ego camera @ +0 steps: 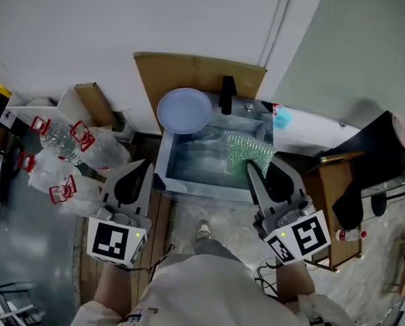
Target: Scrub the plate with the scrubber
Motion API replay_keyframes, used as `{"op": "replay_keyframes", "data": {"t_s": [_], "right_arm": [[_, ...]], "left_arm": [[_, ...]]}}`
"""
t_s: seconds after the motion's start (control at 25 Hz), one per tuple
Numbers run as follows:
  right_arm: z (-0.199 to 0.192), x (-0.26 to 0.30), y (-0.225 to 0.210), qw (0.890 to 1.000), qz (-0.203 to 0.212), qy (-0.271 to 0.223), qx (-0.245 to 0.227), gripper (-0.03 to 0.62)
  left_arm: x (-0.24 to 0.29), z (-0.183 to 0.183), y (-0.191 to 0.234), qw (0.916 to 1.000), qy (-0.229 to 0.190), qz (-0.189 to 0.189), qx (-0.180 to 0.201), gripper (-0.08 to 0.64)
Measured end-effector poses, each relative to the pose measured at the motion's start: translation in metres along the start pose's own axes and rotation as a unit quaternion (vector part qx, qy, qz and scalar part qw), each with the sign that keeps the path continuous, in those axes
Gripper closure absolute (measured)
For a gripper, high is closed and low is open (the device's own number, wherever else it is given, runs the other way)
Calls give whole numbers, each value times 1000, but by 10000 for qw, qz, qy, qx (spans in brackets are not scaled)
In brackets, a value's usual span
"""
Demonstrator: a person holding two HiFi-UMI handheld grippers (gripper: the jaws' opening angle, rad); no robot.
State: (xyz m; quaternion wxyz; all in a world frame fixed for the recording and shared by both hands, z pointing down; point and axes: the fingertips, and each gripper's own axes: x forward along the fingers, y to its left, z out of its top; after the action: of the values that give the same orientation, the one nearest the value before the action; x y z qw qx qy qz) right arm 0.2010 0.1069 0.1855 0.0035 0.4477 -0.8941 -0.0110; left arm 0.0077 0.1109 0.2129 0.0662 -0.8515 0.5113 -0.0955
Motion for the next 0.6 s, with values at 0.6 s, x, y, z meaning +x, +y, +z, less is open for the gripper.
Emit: {"op": "replay_keyframes", "data": {"t_s": [0.6], "right_arm": [[-12, 63, -49, 9993, 293, 122, 219, 488]], "left_arm": [[66, 3, 22, 9998, 119, 160, -10, 543]]}}
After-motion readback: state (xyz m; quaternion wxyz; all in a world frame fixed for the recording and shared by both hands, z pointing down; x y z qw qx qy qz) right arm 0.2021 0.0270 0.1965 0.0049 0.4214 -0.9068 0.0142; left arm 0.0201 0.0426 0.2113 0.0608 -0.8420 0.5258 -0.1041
